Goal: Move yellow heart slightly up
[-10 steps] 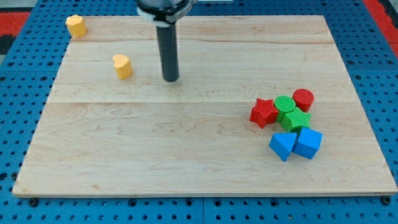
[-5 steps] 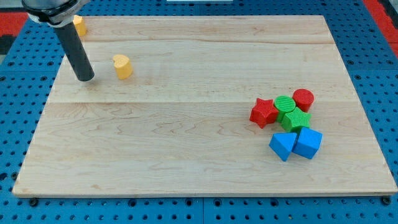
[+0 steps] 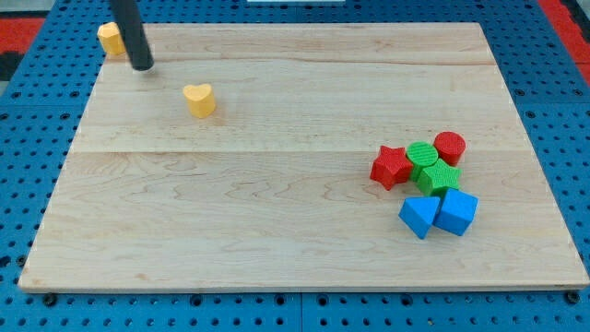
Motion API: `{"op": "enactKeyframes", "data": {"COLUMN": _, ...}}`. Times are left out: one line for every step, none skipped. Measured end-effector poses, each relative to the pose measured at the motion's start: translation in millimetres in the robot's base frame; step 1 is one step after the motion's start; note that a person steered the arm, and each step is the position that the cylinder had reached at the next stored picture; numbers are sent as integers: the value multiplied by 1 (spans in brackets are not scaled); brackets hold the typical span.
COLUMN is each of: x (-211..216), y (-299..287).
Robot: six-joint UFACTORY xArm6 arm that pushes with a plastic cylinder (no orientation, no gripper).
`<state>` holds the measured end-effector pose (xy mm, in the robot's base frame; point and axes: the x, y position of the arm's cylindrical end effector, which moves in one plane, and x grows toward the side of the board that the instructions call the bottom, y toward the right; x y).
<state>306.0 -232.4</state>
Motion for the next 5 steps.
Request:
{"op": "enactKeyframes", "data": {"x": 61, "y": -3}}
{"op": "enactKeyframes", "data": {"x": 78, "y": 44}}
{"op": "enactKeyframes", "data": {"x": 75, "y": 93}}
{"op": "enactKeyframes", "data": {"x": 38, "y": 108}}
{"op": "enactKeyframes", "data": {"x": 13, "y": 161}}
